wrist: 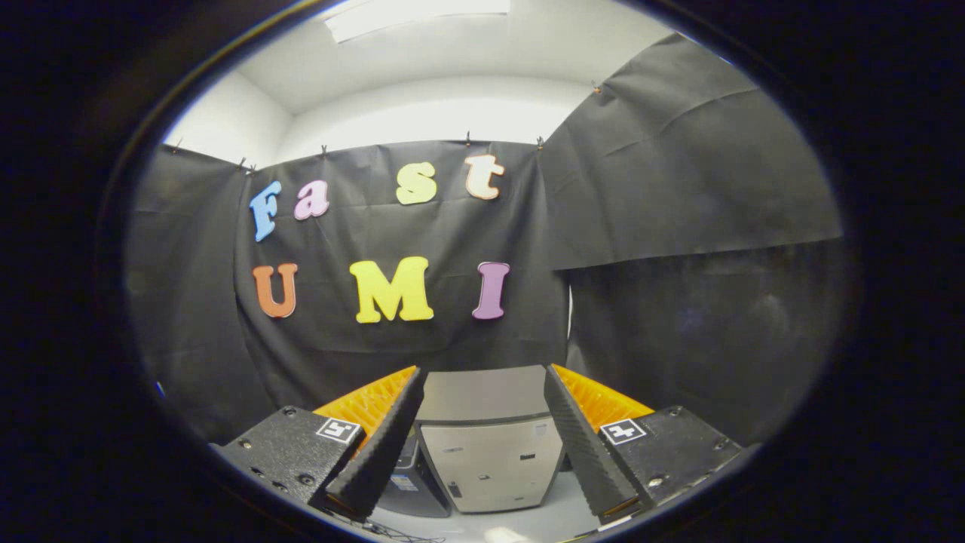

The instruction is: Put the clothes into the washing machine and then close the washing machine lid.

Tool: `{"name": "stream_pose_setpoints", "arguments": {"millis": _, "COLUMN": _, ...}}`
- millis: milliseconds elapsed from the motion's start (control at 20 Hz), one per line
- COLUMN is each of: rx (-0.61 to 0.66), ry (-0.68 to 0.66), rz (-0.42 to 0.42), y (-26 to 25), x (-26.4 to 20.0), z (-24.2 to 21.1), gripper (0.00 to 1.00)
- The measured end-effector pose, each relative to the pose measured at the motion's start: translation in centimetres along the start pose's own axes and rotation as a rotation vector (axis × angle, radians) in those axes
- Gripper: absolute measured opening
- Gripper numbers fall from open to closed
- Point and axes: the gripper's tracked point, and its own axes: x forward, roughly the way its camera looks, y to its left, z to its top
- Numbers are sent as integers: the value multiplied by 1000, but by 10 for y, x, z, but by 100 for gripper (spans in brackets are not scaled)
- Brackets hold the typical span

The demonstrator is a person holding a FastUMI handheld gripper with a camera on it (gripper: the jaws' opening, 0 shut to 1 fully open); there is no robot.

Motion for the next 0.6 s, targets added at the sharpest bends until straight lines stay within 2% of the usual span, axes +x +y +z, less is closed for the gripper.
{"name": "stream_pose_setpoints", "arguments": {"millis": 600, "rx": -16, "ry": -31, "rz": 12, "y": 24, "x": 2, "z": 2, "gripper": 100}}
